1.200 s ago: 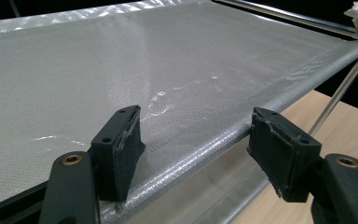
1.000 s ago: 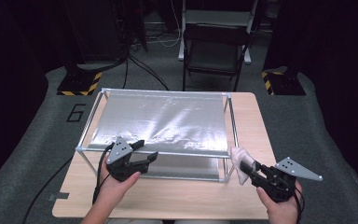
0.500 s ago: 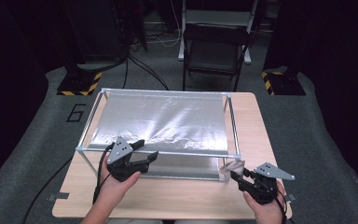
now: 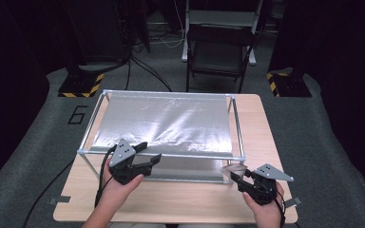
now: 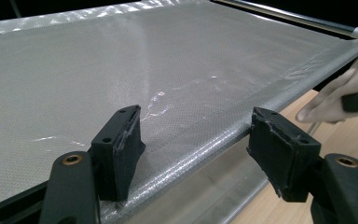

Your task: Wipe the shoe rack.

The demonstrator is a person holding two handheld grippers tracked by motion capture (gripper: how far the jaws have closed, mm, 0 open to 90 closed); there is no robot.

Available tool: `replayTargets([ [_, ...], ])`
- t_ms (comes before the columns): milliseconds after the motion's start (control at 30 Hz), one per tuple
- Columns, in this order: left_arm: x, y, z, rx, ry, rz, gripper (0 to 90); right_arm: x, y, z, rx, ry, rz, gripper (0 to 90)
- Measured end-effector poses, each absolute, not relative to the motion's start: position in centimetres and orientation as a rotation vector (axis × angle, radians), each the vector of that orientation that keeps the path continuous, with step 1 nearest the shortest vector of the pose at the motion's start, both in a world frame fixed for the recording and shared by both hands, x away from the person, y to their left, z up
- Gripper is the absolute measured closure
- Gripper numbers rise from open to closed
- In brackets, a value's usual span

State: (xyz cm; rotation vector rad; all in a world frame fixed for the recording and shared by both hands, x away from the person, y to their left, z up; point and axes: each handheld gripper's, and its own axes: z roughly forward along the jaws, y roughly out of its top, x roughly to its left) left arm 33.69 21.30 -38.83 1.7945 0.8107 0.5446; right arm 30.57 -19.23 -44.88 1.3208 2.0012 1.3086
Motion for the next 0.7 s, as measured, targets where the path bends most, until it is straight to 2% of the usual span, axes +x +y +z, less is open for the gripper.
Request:
replayTargets([
  [200, 33.8, 21.3, -38.8, 1.800, 0.804, 0.546, 34.4, 31.4, -18.8, -47.9, 1.367, 2.066, 1.213, 56.6],
  [500, 33.8, 21.4, -38.8, 1.803, 0.801, 0.543, 34.8, 31.0, -18.7, -44.3, 1.290, 1.984, 1.269, 56.7],
  [700, 33.9, 21.4, -38.8, 1.800, 0.806, 0.539, 35.1, 31.4, -18.7, -47.1, 1.329, 2.007, 1.259, 56.6],
])
